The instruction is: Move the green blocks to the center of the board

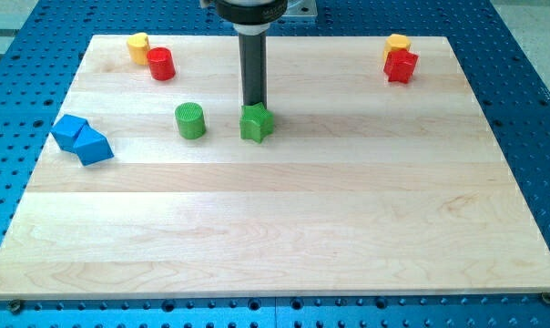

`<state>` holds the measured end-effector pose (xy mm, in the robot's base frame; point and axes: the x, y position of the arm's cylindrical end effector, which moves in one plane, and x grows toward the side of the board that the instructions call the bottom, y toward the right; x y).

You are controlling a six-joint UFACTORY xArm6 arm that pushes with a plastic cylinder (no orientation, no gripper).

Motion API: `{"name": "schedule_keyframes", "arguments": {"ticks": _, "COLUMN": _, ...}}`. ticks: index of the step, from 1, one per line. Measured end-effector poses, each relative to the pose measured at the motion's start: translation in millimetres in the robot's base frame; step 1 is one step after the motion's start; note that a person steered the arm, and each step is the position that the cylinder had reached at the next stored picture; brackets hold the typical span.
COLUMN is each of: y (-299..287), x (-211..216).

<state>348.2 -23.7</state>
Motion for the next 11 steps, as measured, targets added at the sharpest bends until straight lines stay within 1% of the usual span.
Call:
{"name": "schedule_keyframes", "arguments": {"ticks": 1, "y": -59, "x": -14}}
{"name": "schedule_keyframes", "arguments": {"ticks": 2, "y": -114, "x": -10}}
{"name": "schedule_keyframes", "arguments": {"ticks": 3, "y": -129, "x": 29}}
{"name": "schedule_keyframes", "arguments": {"ticks": 4, "y": -103, "x": 59}}
{"name": "schedule_keyframes", "arguments": {"ticks": 5, "y": -64, "x": 61}}
{"name": "schedule_keyframes", "arguments": {"ticks": 6, "y": -47, "x": 54}}
{"name": "schedule_keyframes", "arguments": {"ticks": 7, "y": -82, "x": 30}}
{"name": "schedule_keyframes", "arguments": {"ticks": 8, "y": -44, "x": 15}}
{"name": "schedule_keyframes", "arguments": {"ticks": 9, "y": -31, "x": 22}}
{"name": "schedule_keyframes", "arguments": {"ticks": 10, "y": -31, "x": 22}}
{"name": "schedule_keyframes", "arguments": {"ticks": 11, "y": -27, "x": 4}}
